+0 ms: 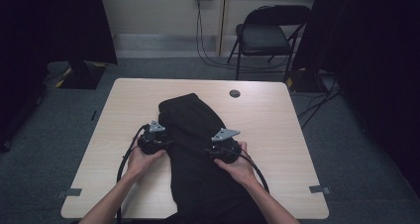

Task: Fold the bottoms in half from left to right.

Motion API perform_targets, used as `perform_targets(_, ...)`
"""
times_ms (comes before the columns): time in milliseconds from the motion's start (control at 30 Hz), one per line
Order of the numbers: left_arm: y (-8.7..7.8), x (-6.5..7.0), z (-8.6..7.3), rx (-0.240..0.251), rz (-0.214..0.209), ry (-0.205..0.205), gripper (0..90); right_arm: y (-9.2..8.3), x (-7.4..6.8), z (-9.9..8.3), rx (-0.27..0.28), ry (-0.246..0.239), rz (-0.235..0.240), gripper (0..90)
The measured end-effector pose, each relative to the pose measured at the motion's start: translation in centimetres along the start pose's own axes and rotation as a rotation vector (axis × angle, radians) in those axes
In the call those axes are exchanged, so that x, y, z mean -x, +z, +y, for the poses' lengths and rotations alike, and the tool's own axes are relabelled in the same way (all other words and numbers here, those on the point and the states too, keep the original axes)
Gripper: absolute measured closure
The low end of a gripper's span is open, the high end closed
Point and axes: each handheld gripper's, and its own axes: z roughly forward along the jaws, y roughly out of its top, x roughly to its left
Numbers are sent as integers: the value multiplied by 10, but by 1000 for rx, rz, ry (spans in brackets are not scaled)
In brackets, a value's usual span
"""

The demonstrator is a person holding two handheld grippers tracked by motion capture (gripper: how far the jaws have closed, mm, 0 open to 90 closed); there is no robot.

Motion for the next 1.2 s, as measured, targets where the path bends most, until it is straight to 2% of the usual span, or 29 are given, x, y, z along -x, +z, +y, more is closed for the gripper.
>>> perform_targets(67, -3, -1, -2, -13, -22, -14, 490, 6, 0, -3, -14, 12, 9, 519)
perform_targets(133, -7, -1, -1, -20, -38, 5, 451, 6, -4, -9, -42, 2, 27, 505)
perform_targets(167, -8, 0, 0, -15, -56, 6, 431, 3, -6, -13, -36, 1, 49, 498)
perform_targets(233, -13, 2, 4, 25, -53, 10, 417, -4, -9, -20, -28, 12, 71, 486)
perform_targets(300, -18, 4, 10, 66, -58, 3, 413, -13, -14, -29, -15, 9, 68, 486)
perform_targets(333, -19, 8, 12, 72, -74, 3, 408, -18, -18, -34, -15, 12, 69, 486)
perform_targets(433, -16, 19, 17, 71, -85, 36, 423, -36, -31, -47, -30, 7, 81, 485)
perform_targets(467, -10, 28, 17, 57, -99, 58, 434, -50, -42, -56, -50, -2, 92, 485)
perform_targets(500, -10, 28, 17, 57, -99, 58, 437, -50, -42, -56, -50, -2, 92, 485)
perform_targets(567, -2, 36, 17, 29, -104, 96, 436, -65, -54, -65, -72, -14, 122, 485)
perform_targets(600, 2, 40, 16, 14, -109, 109, 436, -76, -62, -70, -103, -43, 173, 484)
perform_targets(633, 7, 43, 16, -7, -118, 117, 436, -76, -62, -70, -103, -43, 173, 484)
perform_targets(667, 11, 46, 15, -24, -122, 126, 438, -78, -63, -71, -113, -49, 202, 487)
perform_targets(700, 13, 48, 14, -17, -128, 134, 444, -79, -61, -71, -103, -54, 197, 486)
perform_targets(733, 14, 49, 14, -11, -124, 136, 452, -78, -57, -71, -83, -41, 171, 486)
perform_targets(833, 14, 51, 13, -5, -149, 145, 453, -66, -32, -57, -19, 21, 115, 491)
perform_targets(900, 13, 52, 10, 6, -149, 153, 452, -52, -16, -41, 1, 37, 67, 499)
perform_targets(933, 13, 54, 9, 9, -152, 155, 461, -35, -2, -25, 14, 44, 28, 545)
perform_targets(967, 13, 56, 9, 11, -160, 160, 464, -27, 4, -18, 12, 42, 7, 577)
perform_targets(1000, 13, 58, 9, 14, -169, 168, 464, -27, 4, -18, 12, 42, 7, 577)
perform_targets(1067, 14, 63, 9, 19, -191, 184, 467, -11, 12, -5, 5, -1, -41, 600)
perform_targets(1200, 10, 70, 13, -34, -218, 220, 497, 6, 24, 4, -1, 37, -76, 600)
